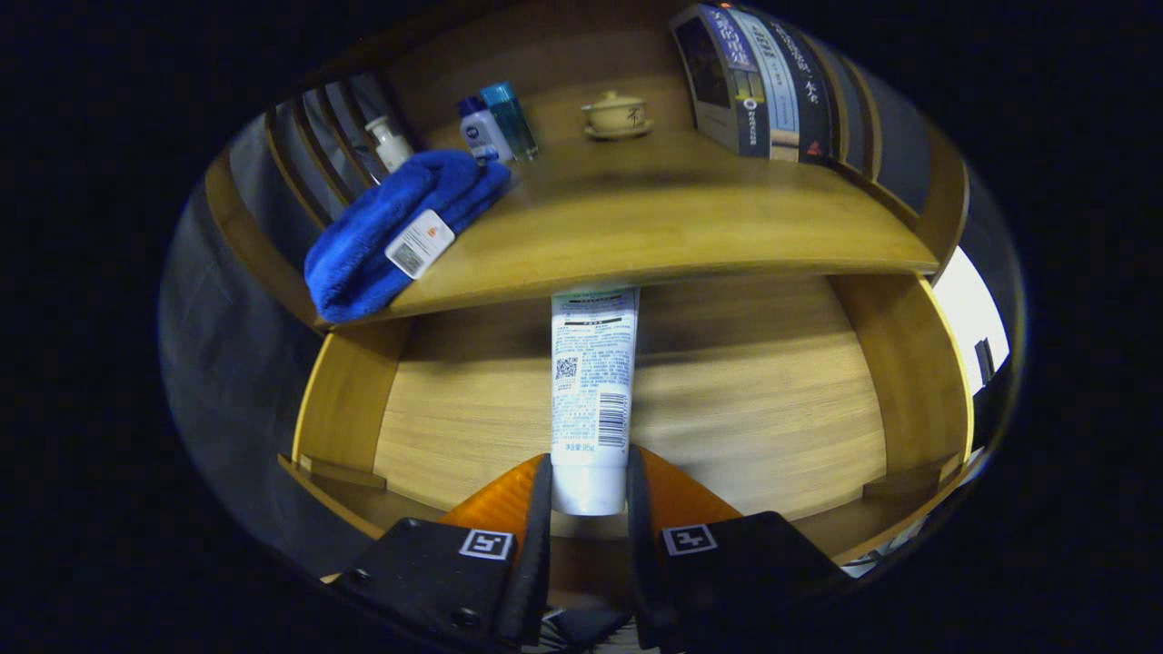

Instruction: Pull open the drawer, take out the items inside it, and place them on the countertop above the cabinet.

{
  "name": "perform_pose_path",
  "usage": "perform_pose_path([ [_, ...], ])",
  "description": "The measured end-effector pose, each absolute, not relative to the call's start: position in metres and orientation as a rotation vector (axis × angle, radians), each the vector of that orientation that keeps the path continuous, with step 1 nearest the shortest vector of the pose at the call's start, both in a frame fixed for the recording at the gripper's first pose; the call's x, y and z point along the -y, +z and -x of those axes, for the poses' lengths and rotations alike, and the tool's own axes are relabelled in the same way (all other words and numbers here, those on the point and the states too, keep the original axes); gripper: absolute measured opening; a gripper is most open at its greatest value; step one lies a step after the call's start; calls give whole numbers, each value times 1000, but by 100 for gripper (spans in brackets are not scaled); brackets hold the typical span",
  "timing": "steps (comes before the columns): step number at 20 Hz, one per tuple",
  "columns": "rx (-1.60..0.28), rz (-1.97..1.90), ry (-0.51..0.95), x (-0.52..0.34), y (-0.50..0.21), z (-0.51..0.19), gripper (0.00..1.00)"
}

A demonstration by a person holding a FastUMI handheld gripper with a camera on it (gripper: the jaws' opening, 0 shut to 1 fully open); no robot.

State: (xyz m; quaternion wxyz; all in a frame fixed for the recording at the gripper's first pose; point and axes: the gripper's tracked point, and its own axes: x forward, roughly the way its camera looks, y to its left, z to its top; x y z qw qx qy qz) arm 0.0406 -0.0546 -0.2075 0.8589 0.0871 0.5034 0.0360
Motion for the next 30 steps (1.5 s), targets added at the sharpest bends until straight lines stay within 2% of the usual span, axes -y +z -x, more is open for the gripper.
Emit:
perform_pose_path([
  [5,-1032,-176,115,59,-187,-20,46],
  [10,-862,-132,112,64,-144,-20,46],
  [14,-671,-109,97,65,-106,-60,46],
  [19,-581,-106,67,65,-96,-129,46],
  [24,-609,-106,58,57,-122,-187,46],
  [30,-725,-131,20,54,-164,-209,46],
])
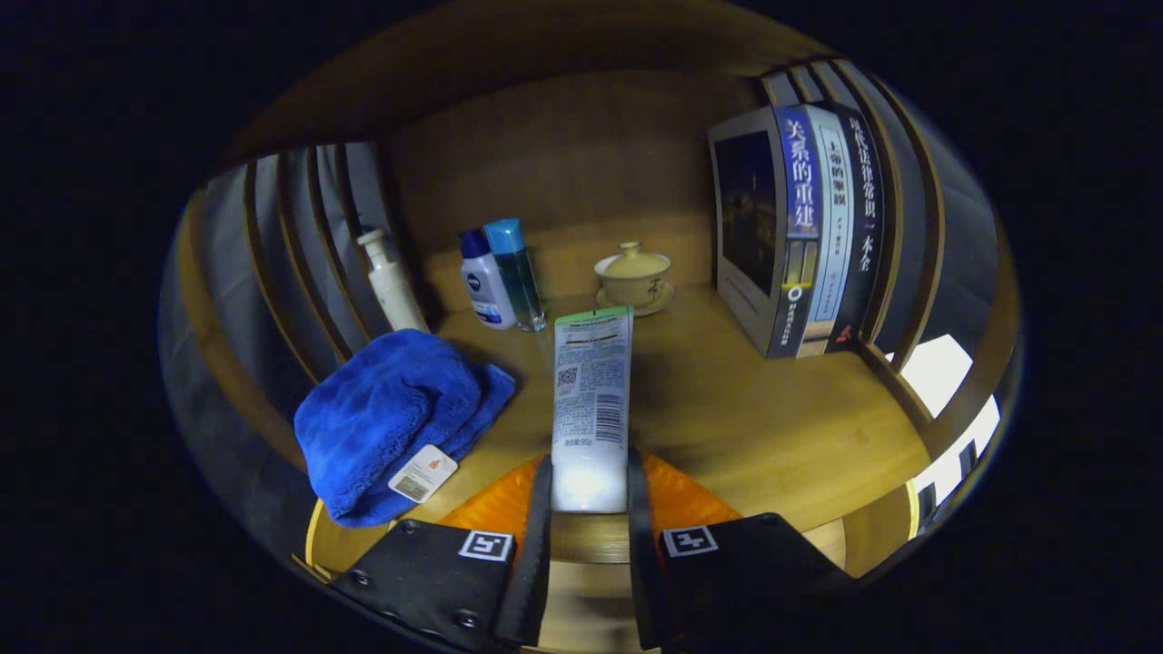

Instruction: Pull open the drawer, take out the items inside it, and place them on the countertop above the cabinet.

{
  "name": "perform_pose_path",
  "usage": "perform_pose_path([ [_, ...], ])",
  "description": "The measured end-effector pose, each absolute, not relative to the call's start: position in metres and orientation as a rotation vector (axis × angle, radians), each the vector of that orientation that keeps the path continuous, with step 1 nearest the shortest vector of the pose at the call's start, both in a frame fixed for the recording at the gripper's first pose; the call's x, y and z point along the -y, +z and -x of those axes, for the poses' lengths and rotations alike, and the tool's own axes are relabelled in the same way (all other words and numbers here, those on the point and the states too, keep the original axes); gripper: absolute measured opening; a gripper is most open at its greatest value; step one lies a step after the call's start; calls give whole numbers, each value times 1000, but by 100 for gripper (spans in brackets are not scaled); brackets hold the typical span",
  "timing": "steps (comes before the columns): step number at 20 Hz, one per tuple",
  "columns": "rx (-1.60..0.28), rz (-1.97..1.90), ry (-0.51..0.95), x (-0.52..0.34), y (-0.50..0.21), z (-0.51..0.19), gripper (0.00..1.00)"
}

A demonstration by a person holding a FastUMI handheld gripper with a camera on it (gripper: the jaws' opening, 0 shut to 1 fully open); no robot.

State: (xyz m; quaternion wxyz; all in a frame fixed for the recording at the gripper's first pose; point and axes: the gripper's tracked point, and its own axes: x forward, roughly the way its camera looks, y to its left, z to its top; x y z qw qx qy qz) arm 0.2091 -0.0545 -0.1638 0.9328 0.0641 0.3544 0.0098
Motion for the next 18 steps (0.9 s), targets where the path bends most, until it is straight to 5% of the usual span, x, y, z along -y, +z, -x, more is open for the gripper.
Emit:
perform_pose_path([
  [11,-690,-156,-2,57,-172,-228,52],
  [18,-644,-129,-26,67,-159,-228,93],
])
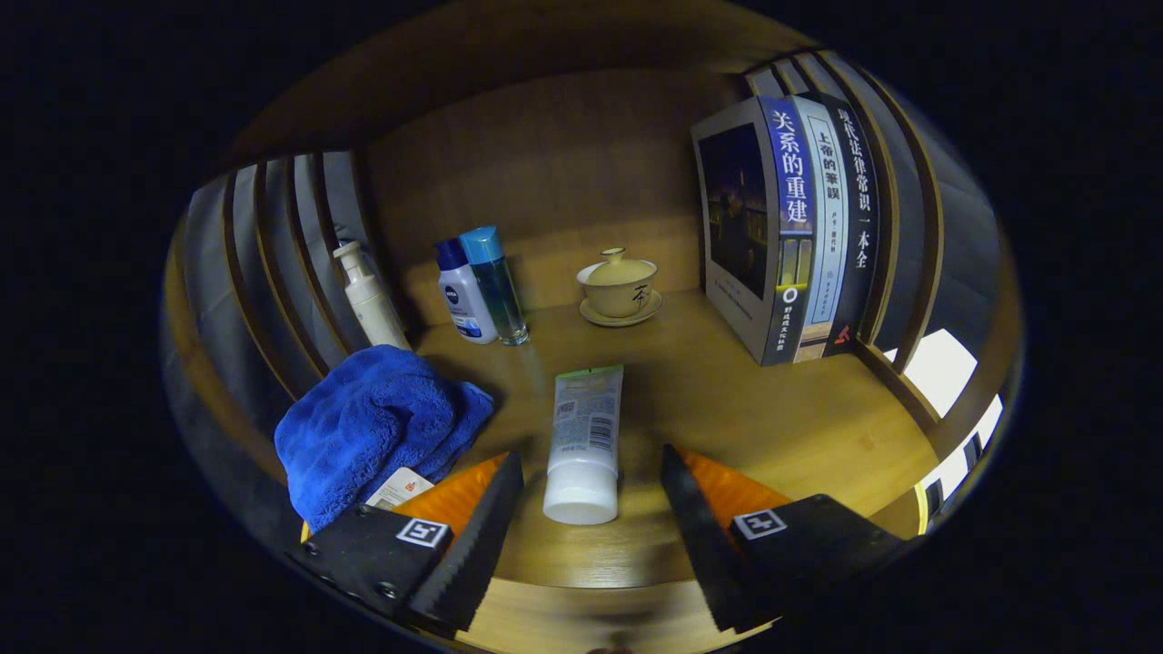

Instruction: Pull open the drawer, take out the items inside it, and place them on the countertop above the cabinet.

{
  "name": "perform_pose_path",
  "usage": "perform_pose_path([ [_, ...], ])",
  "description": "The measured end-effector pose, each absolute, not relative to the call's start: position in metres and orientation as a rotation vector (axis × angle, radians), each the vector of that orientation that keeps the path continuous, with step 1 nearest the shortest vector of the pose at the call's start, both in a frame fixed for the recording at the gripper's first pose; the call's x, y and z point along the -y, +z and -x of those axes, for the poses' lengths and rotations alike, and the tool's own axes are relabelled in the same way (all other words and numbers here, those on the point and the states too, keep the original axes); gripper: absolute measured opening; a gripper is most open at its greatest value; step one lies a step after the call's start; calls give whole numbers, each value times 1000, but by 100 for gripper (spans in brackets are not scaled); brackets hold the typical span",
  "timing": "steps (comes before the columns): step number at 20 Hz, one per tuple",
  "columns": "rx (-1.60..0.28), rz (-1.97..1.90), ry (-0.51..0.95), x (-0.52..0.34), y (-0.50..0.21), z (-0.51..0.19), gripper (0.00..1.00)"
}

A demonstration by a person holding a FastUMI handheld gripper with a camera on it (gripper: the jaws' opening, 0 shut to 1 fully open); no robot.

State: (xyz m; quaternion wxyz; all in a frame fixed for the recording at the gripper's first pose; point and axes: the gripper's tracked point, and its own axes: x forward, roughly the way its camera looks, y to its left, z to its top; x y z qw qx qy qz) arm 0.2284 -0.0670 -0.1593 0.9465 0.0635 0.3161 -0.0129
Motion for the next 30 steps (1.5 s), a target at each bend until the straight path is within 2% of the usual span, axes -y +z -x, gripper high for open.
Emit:
perform_pose_path([
  [1,-631,-129,-26,67,-155,-228,99],
  [8,-460,-30,-18,67,-97,-213,99],
  [13,-336,-65,67,36,-62,-164,99],
  [18,-226,-94,75,27,-35,-117,99],
  [23,-190,-111,79,26,-29,-68,98],
  [30,-204,-119,47,36,-66,-18,98],
])
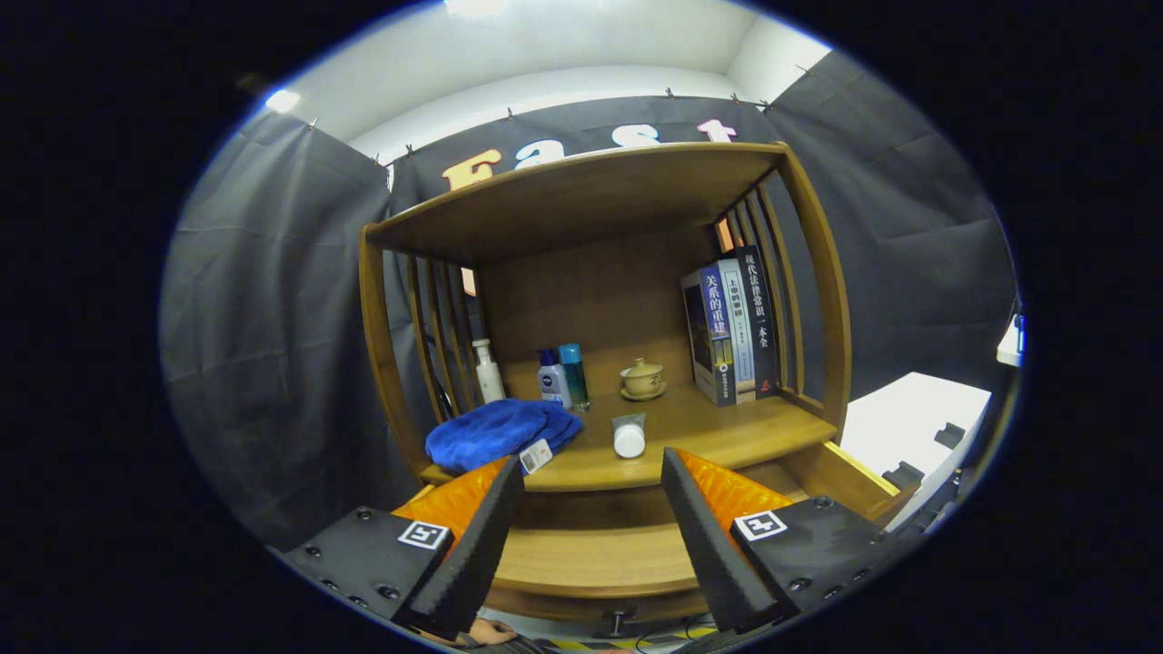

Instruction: Pull open the drawer, take out the items inside it, and place them on the countertop above the cabinet.

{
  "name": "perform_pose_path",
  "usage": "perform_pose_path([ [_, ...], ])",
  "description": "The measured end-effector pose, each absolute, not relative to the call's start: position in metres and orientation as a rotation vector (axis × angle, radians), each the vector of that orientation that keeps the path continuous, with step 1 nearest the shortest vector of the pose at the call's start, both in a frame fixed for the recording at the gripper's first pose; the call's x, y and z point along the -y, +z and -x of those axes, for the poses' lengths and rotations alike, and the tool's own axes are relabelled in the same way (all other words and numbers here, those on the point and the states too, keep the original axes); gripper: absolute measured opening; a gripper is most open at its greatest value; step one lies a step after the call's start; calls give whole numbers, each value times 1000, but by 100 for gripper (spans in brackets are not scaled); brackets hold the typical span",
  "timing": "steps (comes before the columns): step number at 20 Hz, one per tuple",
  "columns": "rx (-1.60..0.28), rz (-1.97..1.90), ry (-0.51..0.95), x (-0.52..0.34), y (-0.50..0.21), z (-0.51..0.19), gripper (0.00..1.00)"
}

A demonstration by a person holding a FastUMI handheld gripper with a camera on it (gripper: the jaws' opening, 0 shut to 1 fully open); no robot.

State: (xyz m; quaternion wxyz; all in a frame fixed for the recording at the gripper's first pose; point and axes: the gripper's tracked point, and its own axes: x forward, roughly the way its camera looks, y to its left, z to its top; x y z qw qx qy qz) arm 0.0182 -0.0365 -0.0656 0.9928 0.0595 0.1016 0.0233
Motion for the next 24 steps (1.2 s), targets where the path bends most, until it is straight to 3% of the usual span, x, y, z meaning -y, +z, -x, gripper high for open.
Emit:
perform_pose_path([
  [24,-304,-65,-14,46,-180,50,98],
])
